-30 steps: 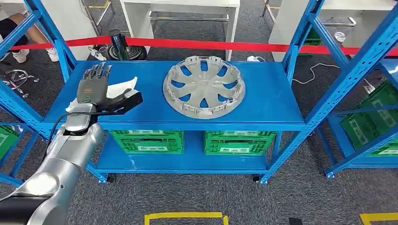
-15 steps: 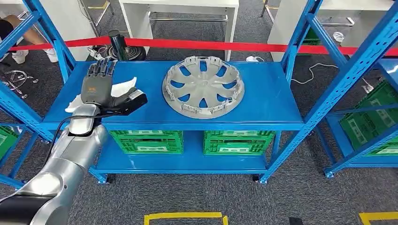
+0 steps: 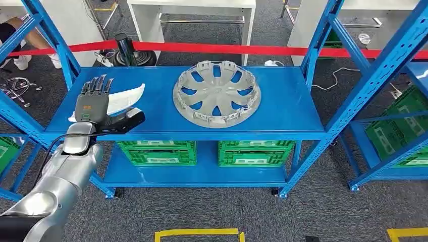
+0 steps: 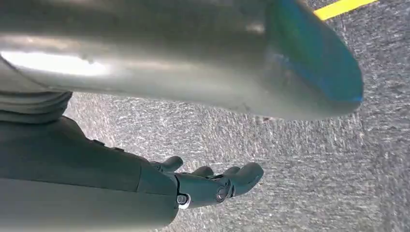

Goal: Take the parts from the cabinet and place them on the table.

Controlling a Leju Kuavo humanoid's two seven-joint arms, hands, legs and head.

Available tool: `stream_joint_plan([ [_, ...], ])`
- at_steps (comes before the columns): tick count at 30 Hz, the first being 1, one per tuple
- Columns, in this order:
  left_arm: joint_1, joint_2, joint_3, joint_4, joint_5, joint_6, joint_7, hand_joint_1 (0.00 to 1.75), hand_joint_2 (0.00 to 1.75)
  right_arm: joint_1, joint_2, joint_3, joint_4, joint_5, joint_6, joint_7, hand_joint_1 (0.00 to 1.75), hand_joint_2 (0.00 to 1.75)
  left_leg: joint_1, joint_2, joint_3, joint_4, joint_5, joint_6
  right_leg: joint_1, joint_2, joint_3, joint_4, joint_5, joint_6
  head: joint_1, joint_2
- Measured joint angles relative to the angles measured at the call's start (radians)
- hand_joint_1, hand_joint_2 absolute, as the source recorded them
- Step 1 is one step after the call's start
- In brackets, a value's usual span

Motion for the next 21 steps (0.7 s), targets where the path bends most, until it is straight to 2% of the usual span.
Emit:
stream_joint_plan([
  [6,-0.018,0.005,0.0,0.029,-0.016,-0.053,0.046,0.0,0.0,0.0,0.001,0.0,0.0,-0.001,-0.003,0.01,0.0,0.0,0.0,0.0,0.0,0.0,0.0,0.0,0.0,0.0,0.0,0.0,0.0,0.0,0.0,0.0],
  [15,-0.036,0.006,0.0,0.054,-0.029,-0.056,0.05,0.0,0.0,-0.001,0.001,0.0,0.0,0.005,0.0,0.007,0.0,0.0,0.0,0.0,0.001,0.0,0.0,0.0,0.0,0.0,0.0,0.0,0.0,0.0,0.0,0.0],
  [21,-0.052,-0.003,0.0,0.069,-0.01,-0.098,0.052,0.0,0.0,-0.002,0.001,0.0,0.0,0.008,0.006,0.002,0.0,0.0,0.0,0.0,0.001,0.0,0.0,0.0,0.0,0.0,0.0,0.0,0.0,0.0,0.0,0.0],
])
